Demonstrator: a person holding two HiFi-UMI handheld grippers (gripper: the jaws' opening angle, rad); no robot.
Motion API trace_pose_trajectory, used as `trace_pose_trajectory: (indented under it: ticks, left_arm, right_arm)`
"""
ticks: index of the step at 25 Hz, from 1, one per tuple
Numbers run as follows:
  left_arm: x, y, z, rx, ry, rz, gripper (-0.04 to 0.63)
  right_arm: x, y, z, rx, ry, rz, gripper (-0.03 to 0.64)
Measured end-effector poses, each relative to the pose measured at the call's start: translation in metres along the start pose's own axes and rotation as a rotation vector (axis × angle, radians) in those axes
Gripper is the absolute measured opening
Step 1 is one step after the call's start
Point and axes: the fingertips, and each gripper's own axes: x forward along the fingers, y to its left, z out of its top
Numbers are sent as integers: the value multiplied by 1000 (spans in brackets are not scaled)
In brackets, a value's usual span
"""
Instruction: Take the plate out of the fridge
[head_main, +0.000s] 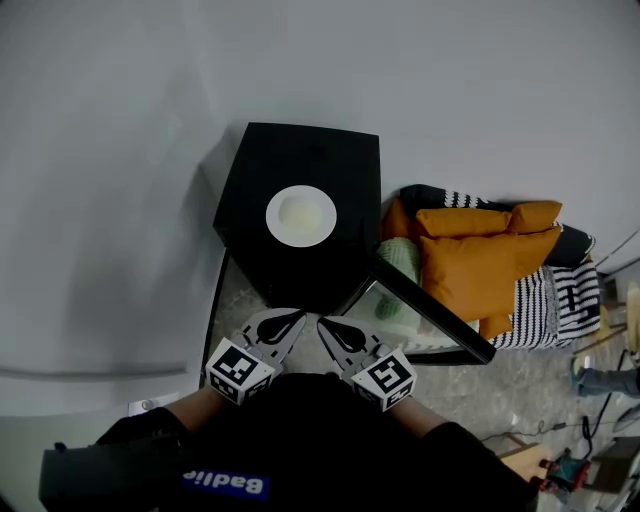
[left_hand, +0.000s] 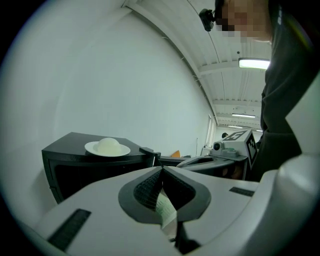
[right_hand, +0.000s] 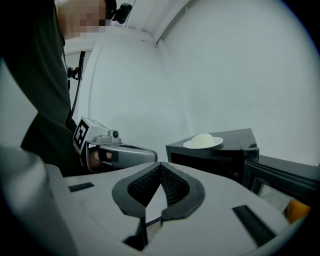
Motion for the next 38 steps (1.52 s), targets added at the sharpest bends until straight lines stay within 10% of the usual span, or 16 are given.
trace_pose_trajectory:
  ticks: [38]
  left_arm:
    - [-7,-6,-7,17,18,-68,9]
  right_arm:
    - [4,5,-7,36,11,-39,8]
